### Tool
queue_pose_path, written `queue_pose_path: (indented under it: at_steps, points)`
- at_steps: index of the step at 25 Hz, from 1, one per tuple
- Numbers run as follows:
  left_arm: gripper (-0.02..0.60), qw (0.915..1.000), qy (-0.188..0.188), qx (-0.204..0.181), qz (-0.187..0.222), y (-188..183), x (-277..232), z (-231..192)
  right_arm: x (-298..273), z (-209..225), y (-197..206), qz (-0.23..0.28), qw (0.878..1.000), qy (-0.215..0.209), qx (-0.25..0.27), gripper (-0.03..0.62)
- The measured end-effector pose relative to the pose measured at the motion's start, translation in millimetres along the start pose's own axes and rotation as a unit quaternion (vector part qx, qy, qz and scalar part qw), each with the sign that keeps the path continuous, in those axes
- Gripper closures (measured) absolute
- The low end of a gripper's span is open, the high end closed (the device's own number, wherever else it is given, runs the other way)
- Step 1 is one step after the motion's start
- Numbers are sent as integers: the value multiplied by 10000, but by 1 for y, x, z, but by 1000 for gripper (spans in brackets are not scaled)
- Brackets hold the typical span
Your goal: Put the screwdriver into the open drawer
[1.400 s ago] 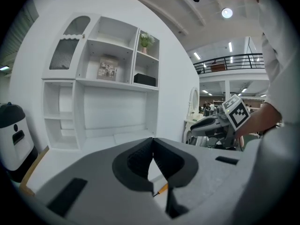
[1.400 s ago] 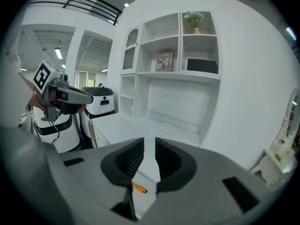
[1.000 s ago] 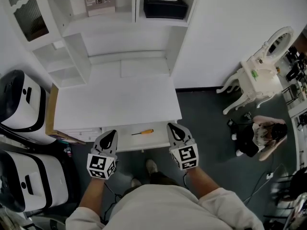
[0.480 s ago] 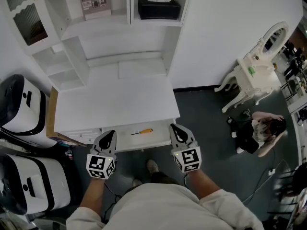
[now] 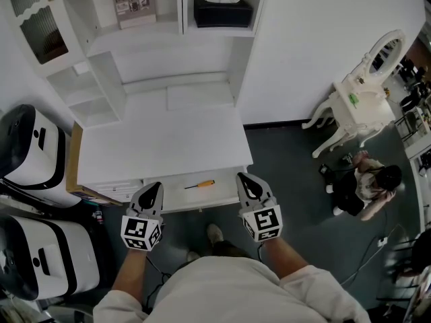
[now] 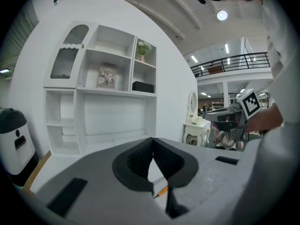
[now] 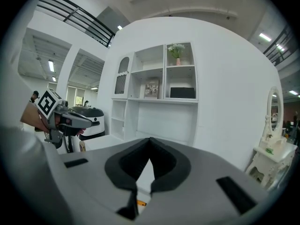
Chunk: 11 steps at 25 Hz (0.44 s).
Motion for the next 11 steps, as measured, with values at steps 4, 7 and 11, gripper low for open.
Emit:
queue_pose_path:
  at_steps: [4,7,11]
  points:
    - [577,10000,3,-1,-12,0,-1,2,0,1,1,8,10000,-11,-25,591]
    - [577,10000,5,-5,-15,0,-2,1,-2,2,1,11,10000,-10,-41,591]
    - [577,10000,-2,-10,-20,0,-5,-3,-7,2,1,36,10000,-15,-61,591]
Point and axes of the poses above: the fingertips, and each gripper's own axes: x backward along the fingers, z to its right, y out of its underside, the point moved 8 cm from there along x, backward along the fingers, and after that the axes turned 15 degrees about z, right-handed, at the moved point
